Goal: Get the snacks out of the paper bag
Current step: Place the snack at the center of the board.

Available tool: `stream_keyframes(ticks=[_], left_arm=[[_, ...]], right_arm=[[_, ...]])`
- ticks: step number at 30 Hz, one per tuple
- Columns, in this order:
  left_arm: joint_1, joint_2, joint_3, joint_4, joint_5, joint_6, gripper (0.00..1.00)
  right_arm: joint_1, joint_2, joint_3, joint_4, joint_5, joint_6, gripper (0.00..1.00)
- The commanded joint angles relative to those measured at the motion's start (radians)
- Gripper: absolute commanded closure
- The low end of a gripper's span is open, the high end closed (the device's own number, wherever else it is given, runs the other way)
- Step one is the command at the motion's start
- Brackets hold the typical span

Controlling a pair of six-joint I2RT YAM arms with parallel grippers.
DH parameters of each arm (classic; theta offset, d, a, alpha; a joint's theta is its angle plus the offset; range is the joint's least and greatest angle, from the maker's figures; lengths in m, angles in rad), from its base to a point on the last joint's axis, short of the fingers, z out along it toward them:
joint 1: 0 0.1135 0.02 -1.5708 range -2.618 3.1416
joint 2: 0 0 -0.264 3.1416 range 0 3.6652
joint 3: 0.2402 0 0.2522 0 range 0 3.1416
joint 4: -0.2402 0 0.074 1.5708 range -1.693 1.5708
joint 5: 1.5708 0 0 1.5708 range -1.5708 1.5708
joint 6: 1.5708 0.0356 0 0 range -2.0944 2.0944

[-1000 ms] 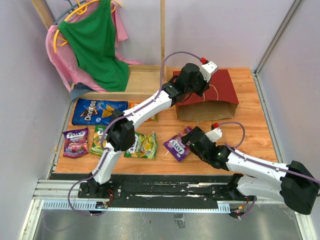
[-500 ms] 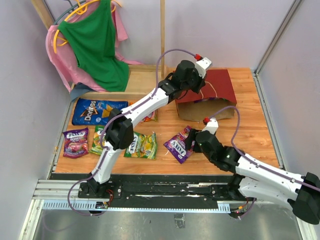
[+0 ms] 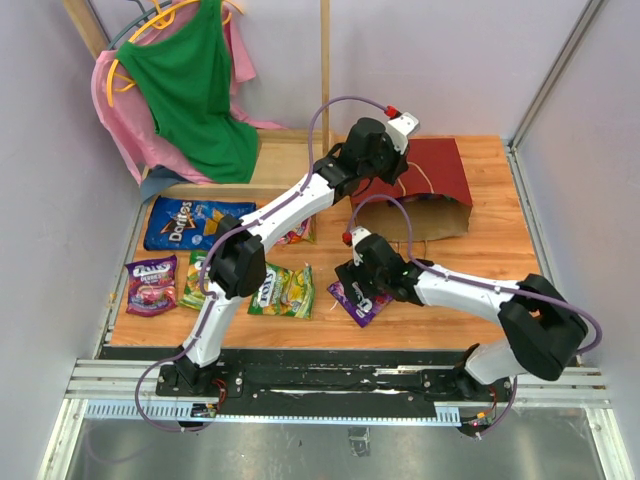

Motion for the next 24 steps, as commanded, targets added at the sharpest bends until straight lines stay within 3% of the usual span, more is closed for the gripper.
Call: stream_keyframes(ticks=[1, 8, 14, 20, 24], left_arm=[[0.006, -0.042, 0.002, 0.009, 0.018, 0.010, 0.95], [0.008, -0.032, 0.004, 0.008, 0.022, 0.005, 0.95], [0.008, -0.044, -0.002, 0.000, 0.005, 0.013, 0.95], [0.009, -0.054, -0.003, 0.001, -0.004, 0.018, 0.95], [0.014, -0.055, -0.001, 0.004, -0.001, 0.010, 0.95]], right_arm=[[-0.008, 0.033, -0.048, 0.053, 0.035, -0.043, 0.14], [-0.008, 0.097, -0.089, 0.123, 0.037, 0.009, 0.12], [0.006, 0.210, -0.092, 0.133, 0.187, 0.399, 0.15], [0.097, 0.207, 0.049, -0.189, 0.551, 0.702, 0.12], [0.099, 0.159, 0.080, -0.328, 0.629, 0.965, 0.12]])
